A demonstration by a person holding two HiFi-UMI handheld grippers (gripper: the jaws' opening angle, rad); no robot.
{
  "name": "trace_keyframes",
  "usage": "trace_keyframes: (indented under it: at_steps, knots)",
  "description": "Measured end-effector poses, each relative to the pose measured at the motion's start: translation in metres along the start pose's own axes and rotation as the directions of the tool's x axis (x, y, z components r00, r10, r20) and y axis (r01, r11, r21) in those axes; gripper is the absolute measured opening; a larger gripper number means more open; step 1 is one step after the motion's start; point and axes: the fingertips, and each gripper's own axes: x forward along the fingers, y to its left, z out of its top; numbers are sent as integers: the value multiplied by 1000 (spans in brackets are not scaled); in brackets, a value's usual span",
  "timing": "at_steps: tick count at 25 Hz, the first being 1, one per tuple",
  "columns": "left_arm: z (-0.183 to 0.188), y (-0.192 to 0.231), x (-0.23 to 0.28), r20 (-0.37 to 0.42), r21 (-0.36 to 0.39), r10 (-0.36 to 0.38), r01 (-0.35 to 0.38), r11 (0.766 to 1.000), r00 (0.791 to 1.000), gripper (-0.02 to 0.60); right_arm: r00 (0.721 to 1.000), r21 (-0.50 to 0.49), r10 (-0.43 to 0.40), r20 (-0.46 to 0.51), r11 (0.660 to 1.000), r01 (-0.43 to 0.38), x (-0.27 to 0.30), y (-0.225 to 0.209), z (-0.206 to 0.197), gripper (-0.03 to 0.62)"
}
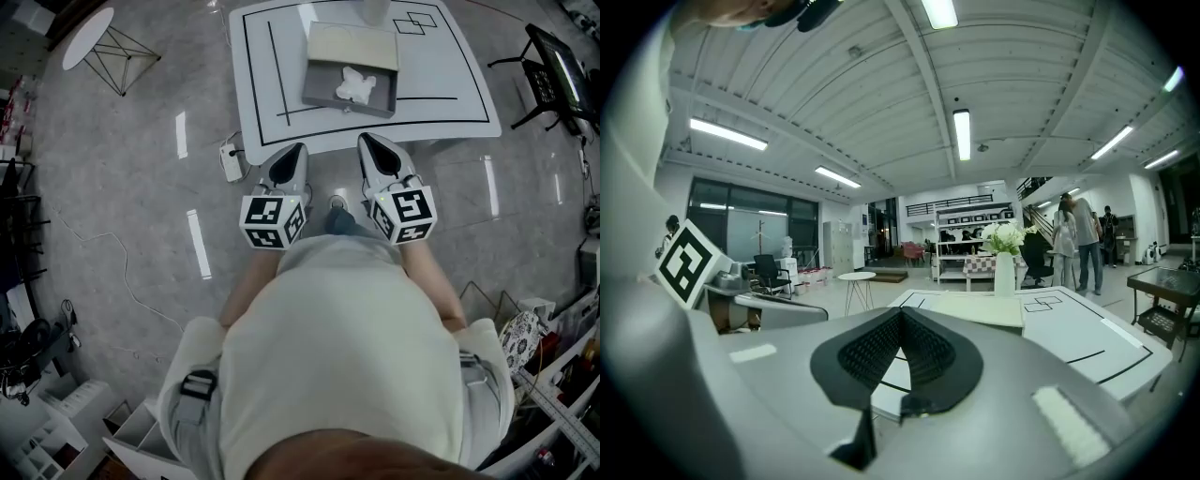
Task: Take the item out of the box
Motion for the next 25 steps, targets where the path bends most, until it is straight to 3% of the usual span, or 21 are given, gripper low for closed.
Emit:
trace_keyframes:
  at_steps: [25]
  knots:
    - [23,14,100,-13,-5,56,-56,998,998,0,996,-43,71,-57,996,-73,86,-99,7,0]
